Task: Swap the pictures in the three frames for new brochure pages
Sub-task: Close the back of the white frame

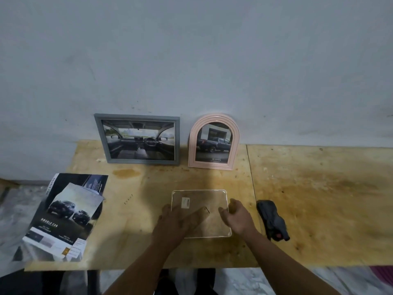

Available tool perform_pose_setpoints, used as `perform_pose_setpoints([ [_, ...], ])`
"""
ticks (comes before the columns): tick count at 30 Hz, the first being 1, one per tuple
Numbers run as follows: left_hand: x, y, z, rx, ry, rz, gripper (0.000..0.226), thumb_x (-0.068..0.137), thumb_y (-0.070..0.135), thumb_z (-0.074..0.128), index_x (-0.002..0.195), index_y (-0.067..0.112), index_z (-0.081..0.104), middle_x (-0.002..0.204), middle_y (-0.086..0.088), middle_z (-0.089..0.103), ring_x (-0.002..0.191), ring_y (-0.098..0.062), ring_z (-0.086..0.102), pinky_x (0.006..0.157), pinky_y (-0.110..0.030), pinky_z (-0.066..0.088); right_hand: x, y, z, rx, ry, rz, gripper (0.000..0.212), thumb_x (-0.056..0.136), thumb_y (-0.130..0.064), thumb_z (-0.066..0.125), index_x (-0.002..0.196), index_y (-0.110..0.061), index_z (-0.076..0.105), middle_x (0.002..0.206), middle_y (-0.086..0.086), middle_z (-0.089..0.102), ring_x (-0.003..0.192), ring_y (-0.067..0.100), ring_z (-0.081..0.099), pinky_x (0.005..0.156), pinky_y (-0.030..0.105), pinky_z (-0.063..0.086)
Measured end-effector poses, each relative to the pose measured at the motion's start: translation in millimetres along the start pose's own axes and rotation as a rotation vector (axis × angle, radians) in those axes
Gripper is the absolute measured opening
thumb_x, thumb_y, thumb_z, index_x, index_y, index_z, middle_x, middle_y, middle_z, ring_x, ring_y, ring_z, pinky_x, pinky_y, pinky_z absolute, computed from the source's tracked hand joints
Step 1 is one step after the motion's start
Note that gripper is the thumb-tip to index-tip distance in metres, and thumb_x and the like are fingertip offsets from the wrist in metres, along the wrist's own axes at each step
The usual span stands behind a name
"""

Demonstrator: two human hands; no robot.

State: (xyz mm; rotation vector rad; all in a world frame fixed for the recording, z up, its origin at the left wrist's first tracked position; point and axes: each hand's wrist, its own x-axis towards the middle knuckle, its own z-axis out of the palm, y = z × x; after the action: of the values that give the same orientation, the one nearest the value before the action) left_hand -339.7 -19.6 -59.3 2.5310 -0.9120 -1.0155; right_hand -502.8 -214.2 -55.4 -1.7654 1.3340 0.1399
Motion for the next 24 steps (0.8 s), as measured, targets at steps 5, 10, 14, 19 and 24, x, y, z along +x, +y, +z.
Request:
perform_pose_setpoints([
  [5, -29.2, 20.7, -5.7, 0.046, -0.012, 0.258, 0.1, 0.085, 0.043, 0.074, 0.134, 0.077, -0.006, 0.167, -0.004, 0.012, 0.149, -0.042, 0.026, 0.117, -0.047, 0.034, -13.1, 10.5, 13.4, 0.303, -0.063, 0.172, 0.047, 0.093, -0.043, 0.069, 0.13, -0.013, 0.065, 0.108, -0.003, 0.073, 0.102, 0.02, 0.069, 0.096, 0.045, 0.057],
  [10, -32.5, -6.6, 11.5, 0.168, 0.131, 0.394, 0.123, 0.072, 0.032, 0.08, 0.151, 0.067, -0.008, 0.169, 0.01, -0.013, 0.141, -0.027, 0.039, 0.103, -0.031, 0.049, -19.0, 14.5, 4.7, 0.407, -0.088, 0.179, 0.023, 0.09, -0.041, 0.07, 0.098, -0.021, 0.078, 0.087, -0.002, 0.079, 0.091, 0.023, 0.073, 0.092, 0.05, 0.058],
  [14, -23.2, -26.5, 34.7, 0.248, 0.078, 0.294, 0.076, 0.086, 0.023, 0.066, 0.155, 0.035, 0.036, 0.171, 0.001, -0.01, 0.147, -0.039, 0.031, 0.103, -0.04, 0.053, -20.6, 17.9, -6.8, 0.392, -0.136, 0.189, 0.028, 0.085, -0.046, 0.073, 0.091, -0.019, 0.081, 0.085, 0.0, 0.079, 0.087, 0.024, 0.075, 0.09, 0.048, 0.059],
  [19, -19.7, -32.2, 49.5, 0.268, 0.16, 0.253, 0.1, 0.035, 0.029, 0.092, 0.128, 0.034, 0.057, 0.148, -0.014, 0.053, 0.096, -0.03, 0.07, 0.052, -0.024, 0.058, -21.7, 22.5, -13.7, 0.412, -0.13, 0.197, 0.024, 0.082, -0.041, 0.076, 0.092, -0.02, 0.083, 0.092, -0.002, 0.08, 0.092, 0.021, 0.074, 0.093, 0.043, 0.058],
  [24, -22.5, -25.3, 38.9, 0.309, 0.223, 0.362, 0.084, 0.053, 0.028, 0.089, 0.129, 0.037, 0.055, 0.148, -0.001, 0.049, 0.111, -0.027, 0.054, 0.041, -0.027, 0.056, -20.8, 11.4, -27.8, 0.496, -0.047, 0.207, 0.022, 0.091, -0.025, 0.074, 0.096, -0.005, 0.081, 0.096, 0.003, 0.077, 0.093, 0.021, 0.07, 0.087, 0.035, 0.056],
])
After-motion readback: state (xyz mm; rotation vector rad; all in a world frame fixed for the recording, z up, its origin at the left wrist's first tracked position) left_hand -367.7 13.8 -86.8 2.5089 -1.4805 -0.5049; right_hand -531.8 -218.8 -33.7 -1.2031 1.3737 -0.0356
